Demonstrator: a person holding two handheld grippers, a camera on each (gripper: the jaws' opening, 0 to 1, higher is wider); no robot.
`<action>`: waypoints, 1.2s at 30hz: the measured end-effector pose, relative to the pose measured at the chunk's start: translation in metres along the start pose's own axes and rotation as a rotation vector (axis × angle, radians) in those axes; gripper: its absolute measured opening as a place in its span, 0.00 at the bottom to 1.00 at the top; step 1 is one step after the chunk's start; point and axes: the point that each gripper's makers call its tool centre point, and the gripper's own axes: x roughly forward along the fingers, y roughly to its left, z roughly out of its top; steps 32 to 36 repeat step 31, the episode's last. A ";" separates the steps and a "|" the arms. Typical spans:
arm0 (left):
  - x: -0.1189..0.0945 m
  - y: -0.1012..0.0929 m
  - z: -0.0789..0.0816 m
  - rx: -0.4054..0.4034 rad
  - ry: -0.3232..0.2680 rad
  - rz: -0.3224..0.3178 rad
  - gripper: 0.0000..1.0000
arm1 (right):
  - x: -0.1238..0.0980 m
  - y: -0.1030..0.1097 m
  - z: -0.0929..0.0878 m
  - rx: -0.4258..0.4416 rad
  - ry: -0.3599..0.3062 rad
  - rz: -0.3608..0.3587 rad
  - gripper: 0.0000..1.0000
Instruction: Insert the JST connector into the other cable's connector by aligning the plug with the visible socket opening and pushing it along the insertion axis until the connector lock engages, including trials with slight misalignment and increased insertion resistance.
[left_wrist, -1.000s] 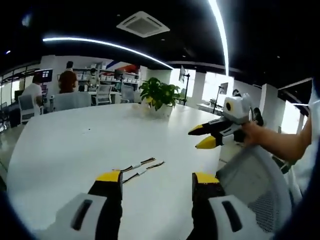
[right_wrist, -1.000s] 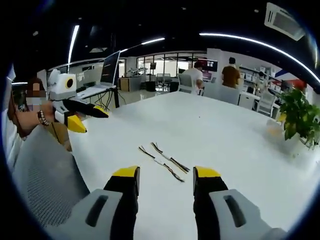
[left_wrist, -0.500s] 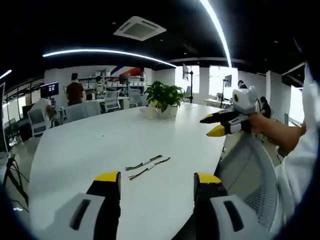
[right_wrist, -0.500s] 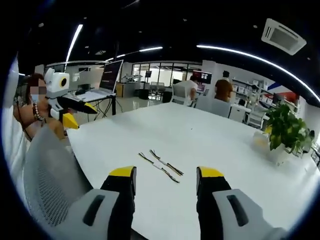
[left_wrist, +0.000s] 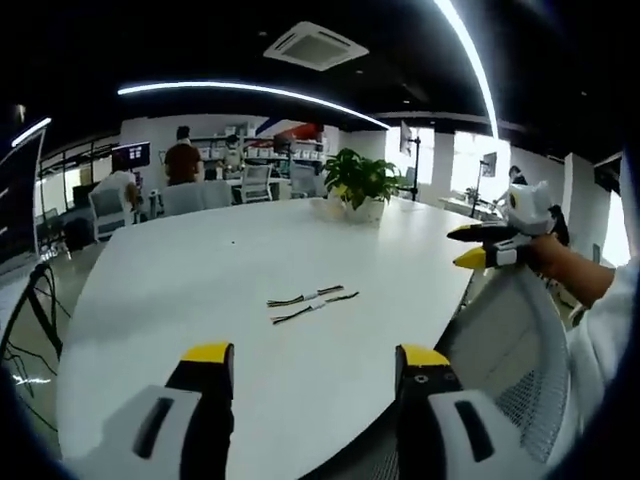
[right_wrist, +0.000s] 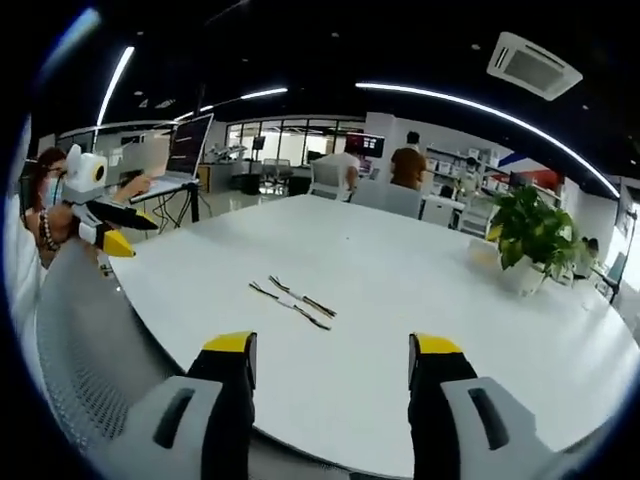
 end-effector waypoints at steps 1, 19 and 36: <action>-0.001 0.002 -0.003 0.013 0.011 0.018 0.69 | 0.001 0.000 -0.003 0.014 0.008 0.004 0.61; 0.008 0.005 -0.038 -0.167 0.035 -0.026 0.76 | 0.014 0.003 -0.018 0.025 0.030 0.006 0.59; 0.008 0.004 -0.037 -0.194 0.018 -0.029 0.82 | 0.022 0.006 -0.028 0.243 0.018 0.045 0.55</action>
